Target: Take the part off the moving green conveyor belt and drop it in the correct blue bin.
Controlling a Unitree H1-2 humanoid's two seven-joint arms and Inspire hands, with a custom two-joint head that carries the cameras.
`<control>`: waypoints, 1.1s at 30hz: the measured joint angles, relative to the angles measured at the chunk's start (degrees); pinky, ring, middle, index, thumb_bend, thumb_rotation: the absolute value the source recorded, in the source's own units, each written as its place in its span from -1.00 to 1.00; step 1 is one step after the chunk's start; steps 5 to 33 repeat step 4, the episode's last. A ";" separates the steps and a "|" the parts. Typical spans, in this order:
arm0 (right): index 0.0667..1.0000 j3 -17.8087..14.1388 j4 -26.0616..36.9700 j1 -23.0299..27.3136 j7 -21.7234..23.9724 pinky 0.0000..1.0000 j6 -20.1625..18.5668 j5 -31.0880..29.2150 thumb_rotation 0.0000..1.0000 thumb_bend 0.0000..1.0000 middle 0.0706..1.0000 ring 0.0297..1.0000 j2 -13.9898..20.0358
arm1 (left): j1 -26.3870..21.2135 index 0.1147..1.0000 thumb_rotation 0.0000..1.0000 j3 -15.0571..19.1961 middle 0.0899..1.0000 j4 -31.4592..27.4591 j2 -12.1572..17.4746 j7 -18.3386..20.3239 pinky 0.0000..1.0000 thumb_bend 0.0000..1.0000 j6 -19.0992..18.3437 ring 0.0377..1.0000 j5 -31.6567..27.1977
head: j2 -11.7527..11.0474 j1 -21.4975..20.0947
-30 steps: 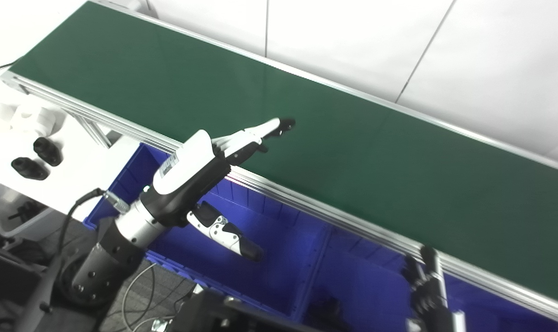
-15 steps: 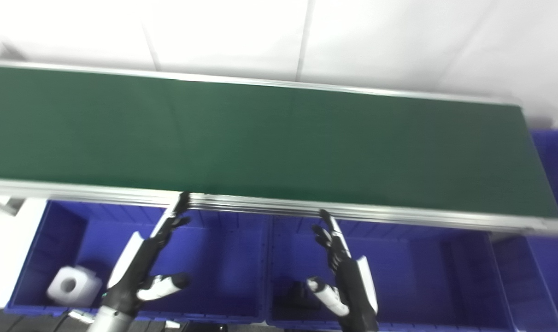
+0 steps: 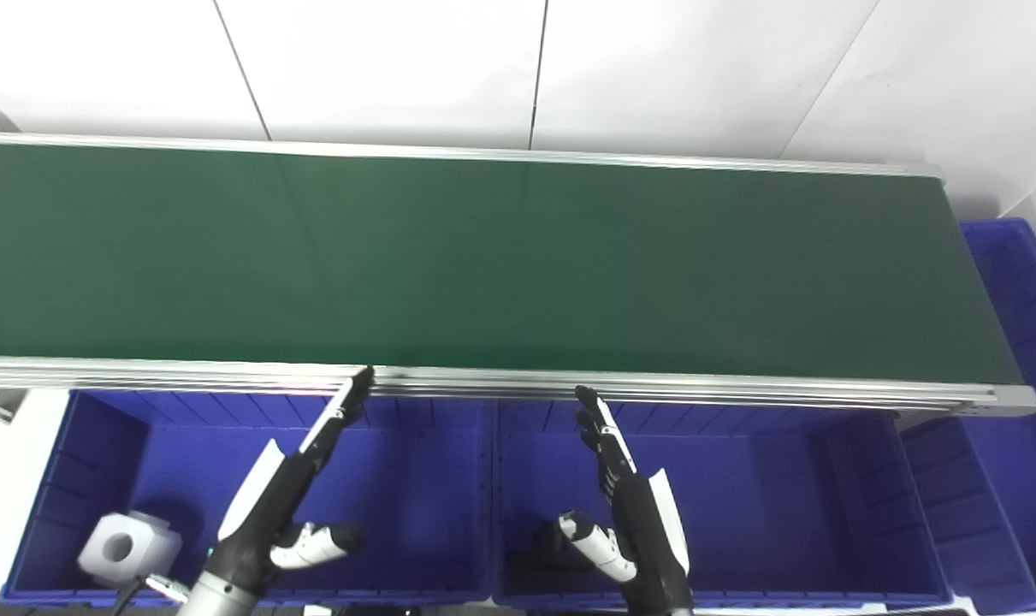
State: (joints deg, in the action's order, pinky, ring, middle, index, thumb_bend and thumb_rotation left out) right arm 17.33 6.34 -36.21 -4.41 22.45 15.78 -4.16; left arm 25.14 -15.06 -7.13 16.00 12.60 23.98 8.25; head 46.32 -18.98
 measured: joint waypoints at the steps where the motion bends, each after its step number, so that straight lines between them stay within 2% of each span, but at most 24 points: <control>1: 0.96 0.00 0.00 -0.16 -0.13 0.90 0.02 -0.02 0.88 0.98 1.00 0.88 0.07 | 0.85 1.00 0.85 0.15 1.00 -2.32 -0.17 -0.02 0.92 0.83 -0.37 1.00 0.05 | -0.09 1.22; 2: 0.96 -0.01 0.01 -0.34 -0.25 0.90 0.07 0.02 0.89 0.98 1.00 0.88 0.10 | 1.59 1.00 0.85 0.47 1.00 -4.32 -0.44 -0.18 0.92 0.83 -0.44 1.00 0.05 | -0.09 1.23; 4: 0.98 -0.02 0.02 -0.67 -0.53 0.89 0.40 0.01 0.95 0.96 1.00 0.89 0.23 | 2.70 1.00 0.90 1.54 1.00 -7.48 -1.42 -1.06 0.79 0.79 -0.29 0.97 0.12 | -0.44 2.98; 33: 0.98 -0.02 0.02 -0.67 -0.53 0.89 0.40 0.01 0.95 0.96 1.00 0.89 0.23 | 2.70 1.00 0.90 1.54 1.00 -7.48 -1.42 -1.06 0.79 0.79 -0.29 0.97 0.12 | -0.44 2.98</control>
